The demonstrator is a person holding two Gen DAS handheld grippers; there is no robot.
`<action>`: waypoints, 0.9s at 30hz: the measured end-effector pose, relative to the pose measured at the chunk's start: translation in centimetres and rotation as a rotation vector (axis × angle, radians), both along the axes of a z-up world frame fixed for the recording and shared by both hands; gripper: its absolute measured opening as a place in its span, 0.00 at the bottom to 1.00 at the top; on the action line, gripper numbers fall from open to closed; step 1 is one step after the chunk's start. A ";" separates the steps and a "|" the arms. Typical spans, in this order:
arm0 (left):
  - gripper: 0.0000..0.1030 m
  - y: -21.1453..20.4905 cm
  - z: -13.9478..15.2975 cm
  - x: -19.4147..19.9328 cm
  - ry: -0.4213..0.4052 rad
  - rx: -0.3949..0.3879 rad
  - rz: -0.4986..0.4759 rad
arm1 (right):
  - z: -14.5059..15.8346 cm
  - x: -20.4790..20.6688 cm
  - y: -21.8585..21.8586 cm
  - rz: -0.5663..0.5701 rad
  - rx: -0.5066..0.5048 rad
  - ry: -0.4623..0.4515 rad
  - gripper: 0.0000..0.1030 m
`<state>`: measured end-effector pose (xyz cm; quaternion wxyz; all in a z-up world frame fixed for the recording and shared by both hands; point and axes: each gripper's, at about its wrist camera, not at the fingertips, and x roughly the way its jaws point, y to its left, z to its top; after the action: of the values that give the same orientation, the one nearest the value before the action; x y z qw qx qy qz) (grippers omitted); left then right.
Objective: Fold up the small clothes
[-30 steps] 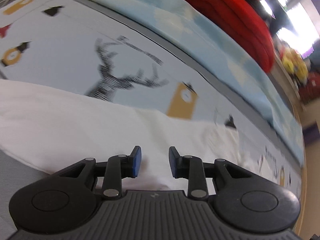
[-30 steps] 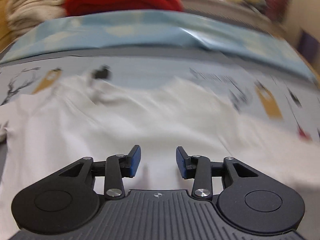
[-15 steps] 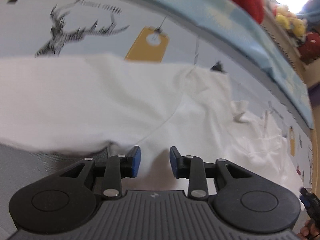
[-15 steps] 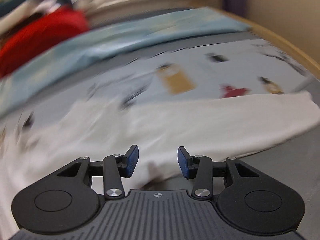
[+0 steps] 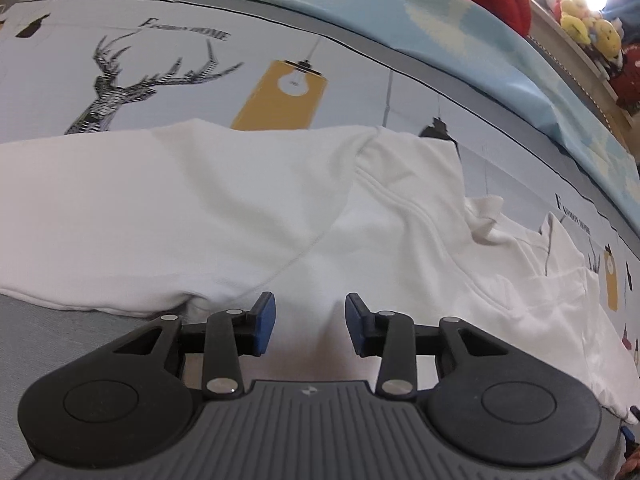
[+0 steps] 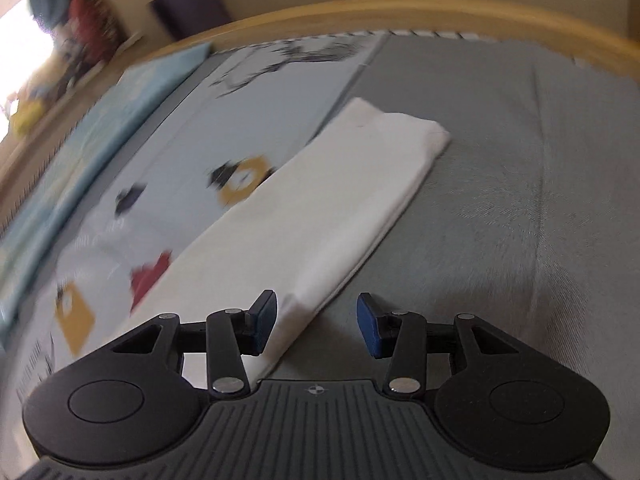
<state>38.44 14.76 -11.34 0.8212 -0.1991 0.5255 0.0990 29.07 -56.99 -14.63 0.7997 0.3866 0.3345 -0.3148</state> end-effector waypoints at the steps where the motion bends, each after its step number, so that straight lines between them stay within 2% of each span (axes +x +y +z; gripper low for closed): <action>1: 0.41 -0.3 -0.1 0.1 0.001 0.001 -0.004 | -0.1 -0.1 -0.8 -0.018 0.010 -0.020 0.45; 3: 0.41 -0.7 -0.1 0.1 0.000 -0.001 -0.013 | -0.4 -0.3 -1.7 -0.055 0.007 -0.047 0.43; 5: 0.41 -0.9 -0.1 0.1 -0.002 -0.007 -0.016 | -0.8 0.0 -1.9 -0.061 -0.015 -0.058 0.38; 7: 0.41 -0.9 0.0 -0.1 -0.005 -0.001 -0.021 | -1.0 0.4 -1.5 -0.068 -0.056 -0.033 0.10; 10: 0.41 -0.6 0.3 -0.3 -0.011 -0.002 -0.018 | -0.6 0.5 -0.8 -0.088 -0.098 -0.040 0.05; 12: 0.41 -0.3 0.6 -0.5 -0.021 0.005 -0.012 | 1.0 1.0 0.5 -0.088 -0.187 -0.039 0.05; 14: 0.41 0.0 1.0 -0.7 -0.032 0.017 -0.008 | 3.6 2.2 3.2 -0.031 -0.320 -0.064 0.05; 15: 0.41 0.2 1.2 -0.7 -0.037 0.021 -0.005 | 5.3 3.0 5.5 0.029 -0.394 -0.097 0.05; 17: 0.41 0.7 1.4 -0.9 -0.043 0.016 0.002 | 8.0 4.1 10.5 0.163 -0.465 -0.188 0.05; 20: 0.41 1.6 1.7 -1.1 -0.047 0.000 0.019 | 10.9 4.9 20.5 0.462 -0.485 -0.332 0.04; 24: 0.41 3.2 2.1 -1.4 -0.053 -0.011 0.043 | 11.2 4.7 33.4 0.916 -0.406 -0.445 0.04; 27: 0.41 4.2 2.4 -1.6 -0.057 -0.030 0.063 | 9.4 3.9 41.4 1.289 -0.281 -0.443 0.05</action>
<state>36.82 18.97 -8.94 0.8292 -0.2307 0.4968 0.1109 32.93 -15.61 -5.19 0.9190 0.0587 0.2823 0.2689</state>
